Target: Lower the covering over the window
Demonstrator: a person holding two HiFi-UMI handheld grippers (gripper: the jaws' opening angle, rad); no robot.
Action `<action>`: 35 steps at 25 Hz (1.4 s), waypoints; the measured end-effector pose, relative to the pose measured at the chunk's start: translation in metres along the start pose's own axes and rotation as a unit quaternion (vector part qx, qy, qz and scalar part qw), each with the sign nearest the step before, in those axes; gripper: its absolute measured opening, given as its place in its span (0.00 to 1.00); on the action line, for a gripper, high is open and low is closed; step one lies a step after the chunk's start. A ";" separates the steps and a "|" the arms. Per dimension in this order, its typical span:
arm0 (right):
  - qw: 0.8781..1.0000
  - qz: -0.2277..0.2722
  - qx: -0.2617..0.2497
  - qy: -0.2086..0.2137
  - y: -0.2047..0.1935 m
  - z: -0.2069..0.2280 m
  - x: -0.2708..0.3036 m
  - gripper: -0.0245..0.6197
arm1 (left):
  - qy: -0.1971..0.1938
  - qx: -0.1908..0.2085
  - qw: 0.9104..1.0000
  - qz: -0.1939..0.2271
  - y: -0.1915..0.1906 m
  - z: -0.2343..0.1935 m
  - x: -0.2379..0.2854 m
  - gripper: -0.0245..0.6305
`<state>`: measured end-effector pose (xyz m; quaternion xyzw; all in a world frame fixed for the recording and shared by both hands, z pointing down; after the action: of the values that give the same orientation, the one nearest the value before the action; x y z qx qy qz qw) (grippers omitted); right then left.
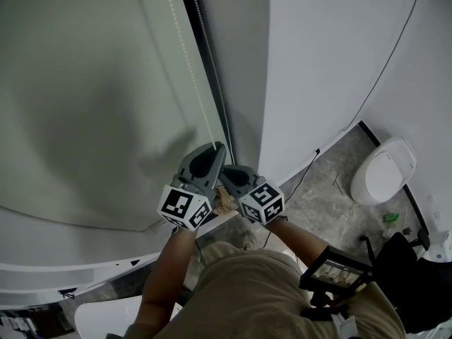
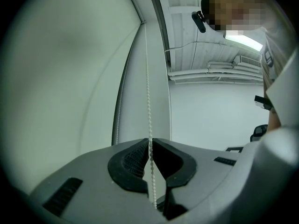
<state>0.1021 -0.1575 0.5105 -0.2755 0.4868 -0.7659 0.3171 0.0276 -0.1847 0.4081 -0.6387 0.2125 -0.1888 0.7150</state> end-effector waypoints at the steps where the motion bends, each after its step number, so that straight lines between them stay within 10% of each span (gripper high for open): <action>1: 1.000 -0.006 -0.002 -0.002 -0.003 0.003 0.000 0.06 | -0.001 0.000 1.000 0.003 0.001 -0.001 0.000 0.09; 25: 0.995 -0.090 -0.031 0.001 -0.040 0.019 -0.001 0.06 | 0.011 -0.003 1.000 0.003 -0.038 -0.007 -0.017 0.06; 28: 0.997 -0.061 -0.039 0.004 -0.029 0.022 -0.009 0.10 | 0.009 -0.004 1.000 0.005 -0.039 -0.013 -0.019 0.06; 30: 0.999 -0.014 -0.026 0.018 -0.009 0.021 -0.018 0.34 | 0.003 -0.011 1.000 0.009 -0.040 -0.014 -0.019 0.06; 35: 0.996 0.082 -0.030 0.024 0.058 -0.015 -0.008 0.34 | -0.011 -0.020 0.999 0.025 -0.044 -0.034 -0.047 0.06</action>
<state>0.1087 -0.1617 0.4510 -0.2253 0.5381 -0.7289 0.3583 -0.0305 -0.1920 0.4515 -0.6493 0.2241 -0.1593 0.7091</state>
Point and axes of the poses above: the fingertips, and each gripper's own axes: x forward along the fingers, z to its right, y out of its top, the point moved 7 cm from there along -x, backward along the fingers, and after that the axes turned 8 degrees about x, right-handed, at the moved point
